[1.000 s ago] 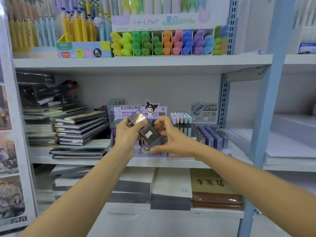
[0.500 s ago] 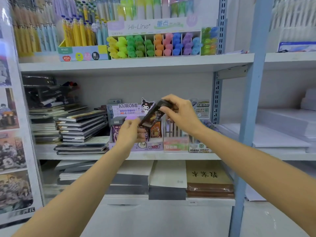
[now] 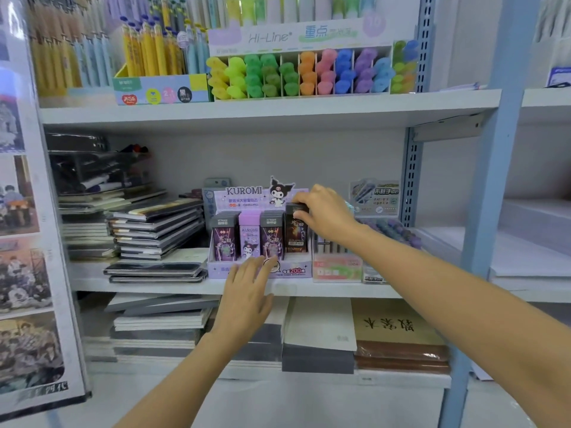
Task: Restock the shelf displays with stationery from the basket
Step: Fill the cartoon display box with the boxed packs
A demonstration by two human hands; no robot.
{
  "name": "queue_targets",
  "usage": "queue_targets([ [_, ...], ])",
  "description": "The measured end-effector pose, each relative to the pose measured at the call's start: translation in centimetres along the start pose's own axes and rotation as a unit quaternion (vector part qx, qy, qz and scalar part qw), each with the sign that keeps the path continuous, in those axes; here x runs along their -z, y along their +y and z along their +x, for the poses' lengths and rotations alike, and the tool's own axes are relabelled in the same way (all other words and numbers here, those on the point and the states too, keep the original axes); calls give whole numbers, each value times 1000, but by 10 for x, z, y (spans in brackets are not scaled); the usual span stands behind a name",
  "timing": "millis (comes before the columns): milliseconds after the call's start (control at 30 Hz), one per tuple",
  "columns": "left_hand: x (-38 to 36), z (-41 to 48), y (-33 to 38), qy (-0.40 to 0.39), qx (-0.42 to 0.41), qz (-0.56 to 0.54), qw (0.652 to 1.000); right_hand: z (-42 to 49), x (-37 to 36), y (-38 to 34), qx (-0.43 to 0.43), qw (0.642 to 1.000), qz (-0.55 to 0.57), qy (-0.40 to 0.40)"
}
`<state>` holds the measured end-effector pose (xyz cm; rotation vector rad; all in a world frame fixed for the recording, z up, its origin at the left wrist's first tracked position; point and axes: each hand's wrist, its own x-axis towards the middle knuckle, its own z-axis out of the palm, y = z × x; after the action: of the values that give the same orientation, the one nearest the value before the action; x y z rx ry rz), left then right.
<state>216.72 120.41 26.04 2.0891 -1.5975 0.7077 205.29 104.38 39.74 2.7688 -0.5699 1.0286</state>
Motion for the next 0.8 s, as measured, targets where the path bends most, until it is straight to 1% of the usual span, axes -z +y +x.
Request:
queue_targets([
  [133,-5,0,-5,-2,-8,-4,1000,7,-11,3,17,999,-32,-29],
  [267,-7,1,-5,3,-12,-37,999,14,-6,15,15,995,-27,-90],
  [333,-9,1,-6,7,-12,-37,999,17,-7,16,10,995,-18,-102],
  [400,-11,1,-7,13,-13,-40,999,18,-12,11,-2,995,-16,-96],
  [467,-11,1,-8,16,-16,-43,999,20,-18,7,-9,996,-50,-77],
  [567,-9,0,-8,19,-16,-49,998,19,-21,1,-2,993,-105,-47],
  [700,-10,0,-7,25,-13,-39,999,14,-20,-6,8,991,-133,0],
  [800,-9,0,-4,28,-4,-6,1000,11,-18,-10,-2,987,-162,-9],
])
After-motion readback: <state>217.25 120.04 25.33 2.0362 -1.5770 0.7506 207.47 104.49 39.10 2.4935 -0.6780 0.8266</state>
